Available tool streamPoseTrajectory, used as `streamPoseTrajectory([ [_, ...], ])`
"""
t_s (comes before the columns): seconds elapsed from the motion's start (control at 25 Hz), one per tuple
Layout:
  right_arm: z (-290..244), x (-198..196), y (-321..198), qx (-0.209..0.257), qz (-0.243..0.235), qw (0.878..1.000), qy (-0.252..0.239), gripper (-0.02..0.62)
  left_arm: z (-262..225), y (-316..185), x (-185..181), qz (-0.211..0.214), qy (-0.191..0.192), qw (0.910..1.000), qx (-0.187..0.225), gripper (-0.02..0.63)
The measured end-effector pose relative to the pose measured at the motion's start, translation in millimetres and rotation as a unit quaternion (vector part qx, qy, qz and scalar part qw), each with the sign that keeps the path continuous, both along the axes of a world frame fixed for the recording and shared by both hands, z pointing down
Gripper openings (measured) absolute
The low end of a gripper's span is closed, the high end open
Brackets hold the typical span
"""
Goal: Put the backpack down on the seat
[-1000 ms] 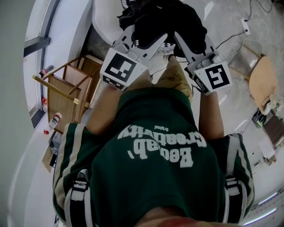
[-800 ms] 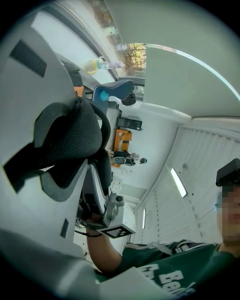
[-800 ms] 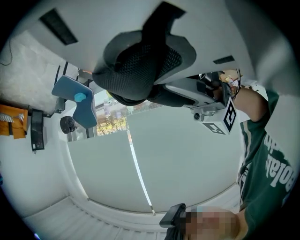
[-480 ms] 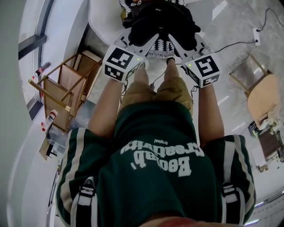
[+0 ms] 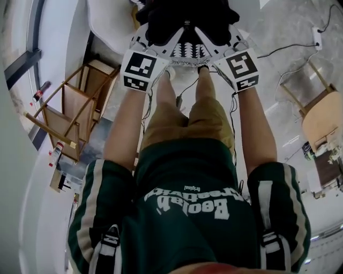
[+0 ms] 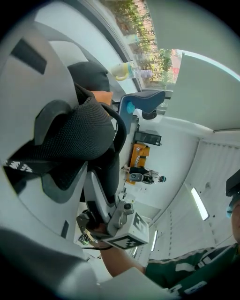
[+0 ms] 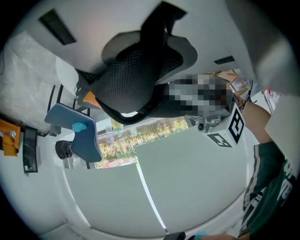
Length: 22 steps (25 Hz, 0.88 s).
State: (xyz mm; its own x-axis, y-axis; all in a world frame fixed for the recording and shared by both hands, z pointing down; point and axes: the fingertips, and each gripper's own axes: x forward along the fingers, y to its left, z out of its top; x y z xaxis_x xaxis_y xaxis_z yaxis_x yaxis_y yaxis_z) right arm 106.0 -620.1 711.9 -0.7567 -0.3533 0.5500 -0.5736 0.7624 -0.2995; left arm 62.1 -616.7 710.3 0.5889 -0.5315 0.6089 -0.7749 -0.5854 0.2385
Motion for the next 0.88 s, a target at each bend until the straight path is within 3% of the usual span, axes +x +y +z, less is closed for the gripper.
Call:
streamPoseTrajectory([
  [0.24,66.1,15.2,-42.9,-0.043,0.085,0.995,0.000,0.083,51.8,-29.6,13.1,-0.002,-0.012,0.9999,-0.010,0.138],
  [0.4,99.9,24.7,-69.4,-0.040,0.120,0.992,0.023,0.084,83.3,-49.2,20.1,-0.014,-0.015,0.9993,-0.031,0.138],
  [0.56,123.2,34.1,-96.7,-0.030,0.136,0.989,0.038,0.097,109.7,-64.1,22.4,-0.045,-0.013,0.9978,-0.048,0.146],
  [0.76,130.0,38.2,-99.2,-0.046,0.139,0.988,0.040,0.100,117.7,-72.9,21.2,-0.061,-0.017,0.9971,-0.042,0.152],
  [0.84,129.4,38.1,-94.2,-0.054,0.135,0.989,0.037,0.131,116.9,-71.0,21.5,-0.069,-0.015,0.9966,-0.042,0.171],
  [0.88,128.9,36.7,-91.1,-0.054,0.129,0.990,0.037,0.197,117.0,-70.9,20.7,-0.077,-0.015,0.9960,-0.043,0.204],
])
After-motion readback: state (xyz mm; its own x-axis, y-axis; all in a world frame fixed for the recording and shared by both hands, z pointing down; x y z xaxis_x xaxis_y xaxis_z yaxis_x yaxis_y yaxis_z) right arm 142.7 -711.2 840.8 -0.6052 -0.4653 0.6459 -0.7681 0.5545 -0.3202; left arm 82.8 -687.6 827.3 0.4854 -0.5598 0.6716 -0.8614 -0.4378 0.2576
